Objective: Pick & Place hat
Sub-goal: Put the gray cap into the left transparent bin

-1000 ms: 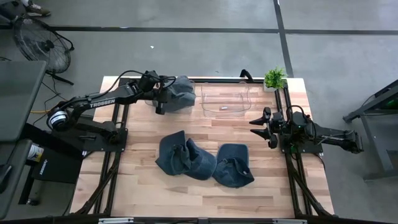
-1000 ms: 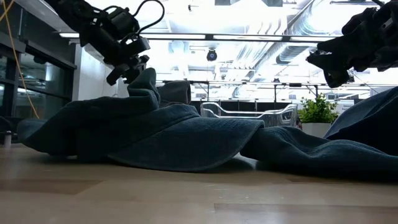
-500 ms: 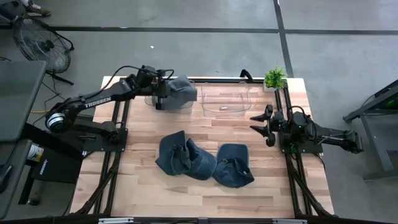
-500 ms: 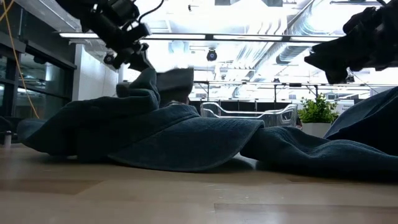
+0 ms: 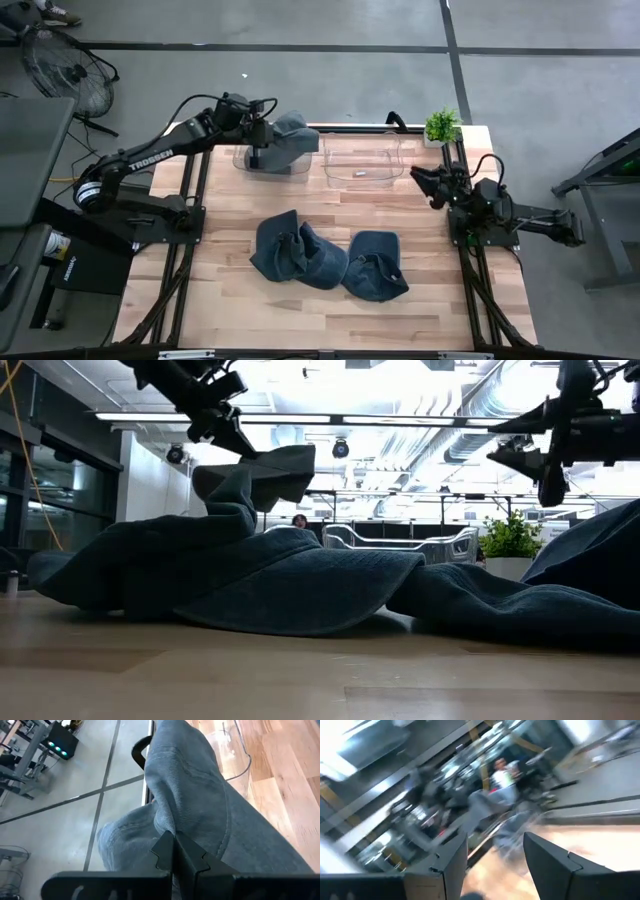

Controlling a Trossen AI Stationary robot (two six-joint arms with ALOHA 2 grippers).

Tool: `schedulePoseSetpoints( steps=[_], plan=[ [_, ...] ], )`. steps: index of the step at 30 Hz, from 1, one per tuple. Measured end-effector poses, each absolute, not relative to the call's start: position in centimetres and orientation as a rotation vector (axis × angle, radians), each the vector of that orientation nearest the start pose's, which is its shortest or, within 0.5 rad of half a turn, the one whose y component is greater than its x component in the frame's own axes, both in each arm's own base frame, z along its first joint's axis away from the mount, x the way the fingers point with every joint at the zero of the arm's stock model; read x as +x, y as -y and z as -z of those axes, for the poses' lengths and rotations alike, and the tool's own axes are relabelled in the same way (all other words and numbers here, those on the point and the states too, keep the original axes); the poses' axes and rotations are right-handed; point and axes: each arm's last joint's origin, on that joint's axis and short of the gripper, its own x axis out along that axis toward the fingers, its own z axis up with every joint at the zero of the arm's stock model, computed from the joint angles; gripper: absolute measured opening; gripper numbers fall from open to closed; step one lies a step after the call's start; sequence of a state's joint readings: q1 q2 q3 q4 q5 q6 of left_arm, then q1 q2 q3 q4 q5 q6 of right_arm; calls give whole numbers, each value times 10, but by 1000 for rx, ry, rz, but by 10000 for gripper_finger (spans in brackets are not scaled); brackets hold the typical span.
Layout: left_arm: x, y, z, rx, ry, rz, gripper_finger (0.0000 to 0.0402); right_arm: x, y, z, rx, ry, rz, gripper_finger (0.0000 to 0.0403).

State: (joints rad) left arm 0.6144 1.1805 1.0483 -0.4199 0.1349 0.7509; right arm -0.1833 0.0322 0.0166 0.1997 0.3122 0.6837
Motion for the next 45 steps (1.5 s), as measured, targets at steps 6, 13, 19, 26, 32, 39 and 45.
schedulePoseSetpoints(
  steps=[6, 13, 19, 26, 32, 39, 45],
  plan=[
    [210, -140, -327, 528, -656, -253, 0, 101, 29, -186, 682, 271, 492, 188],
    [217, -131, -327, 554, -659, -239, 0, 134, 42, -235, 654, 153, 539, 188],
    [221, -124, -327, 608, -672, -231, 0, 189, 72, -278, 655, 8, 644, 188],
    [222, -123, -328, 702, -709, -273, 0, 245, 119, -292, 775, -165, 556, 188],
    [222, -124, -329, 707, -702, -276, 0, 269, 149, -287, 885, -244, 345, 188],
    [223, -123, -329, 704, -678, -251, 0, 277, 175, -279, 965, -157, 277, 188],
    [226, -124, -335, 701, -597, -259, 0, 281, 191, -271, 925, -136, 184, 193]
  ],
)
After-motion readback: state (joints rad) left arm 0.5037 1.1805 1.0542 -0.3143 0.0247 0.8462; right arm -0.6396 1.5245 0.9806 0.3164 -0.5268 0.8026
